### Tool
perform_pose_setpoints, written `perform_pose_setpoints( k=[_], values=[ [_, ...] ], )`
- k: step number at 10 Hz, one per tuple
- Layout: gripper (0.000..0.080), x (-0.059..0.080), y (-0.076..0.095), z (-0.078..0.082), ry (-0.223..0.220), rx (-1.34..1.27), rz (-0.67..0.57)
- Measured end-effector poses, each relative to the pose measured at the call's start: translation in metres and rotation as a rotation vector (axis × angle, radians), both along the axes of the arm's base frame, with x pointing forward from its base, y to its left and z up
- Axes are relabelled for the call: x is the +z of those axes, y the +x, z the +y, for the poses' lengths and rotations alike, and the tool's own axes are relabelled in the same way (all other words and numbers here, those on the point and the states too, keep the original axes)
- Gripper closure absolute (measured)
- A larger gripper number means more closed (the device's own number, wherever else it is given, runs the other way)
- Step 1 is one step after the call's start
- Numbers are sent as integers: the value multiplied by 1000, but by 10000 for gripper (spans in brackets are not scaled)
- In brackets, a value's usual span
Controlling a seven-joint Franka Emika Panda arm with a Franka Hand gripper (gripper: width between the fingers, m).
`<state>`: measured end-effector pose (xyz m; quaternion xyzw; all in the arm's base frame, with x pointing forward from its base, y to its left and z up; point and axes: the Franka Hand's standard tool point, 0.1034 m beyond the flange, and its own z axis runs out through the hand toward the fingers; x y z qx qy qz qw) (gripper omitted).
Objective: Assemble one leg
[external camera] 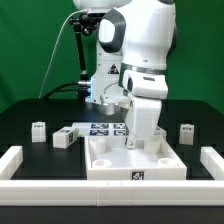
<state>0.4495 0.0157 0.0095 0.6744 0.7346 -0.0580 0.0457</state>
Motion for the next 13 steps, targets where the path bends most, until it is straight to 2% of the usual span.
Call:
perform_pose_setpoints(
  k=[8, 9, 13],
  values=[
    [738, -2, 34, 61, 20, -2, -18],
    [738, -2, 40, 64, 17, -21, -20],
    [738, -2, 41, 65, 9, -59, -9]
  ],
)
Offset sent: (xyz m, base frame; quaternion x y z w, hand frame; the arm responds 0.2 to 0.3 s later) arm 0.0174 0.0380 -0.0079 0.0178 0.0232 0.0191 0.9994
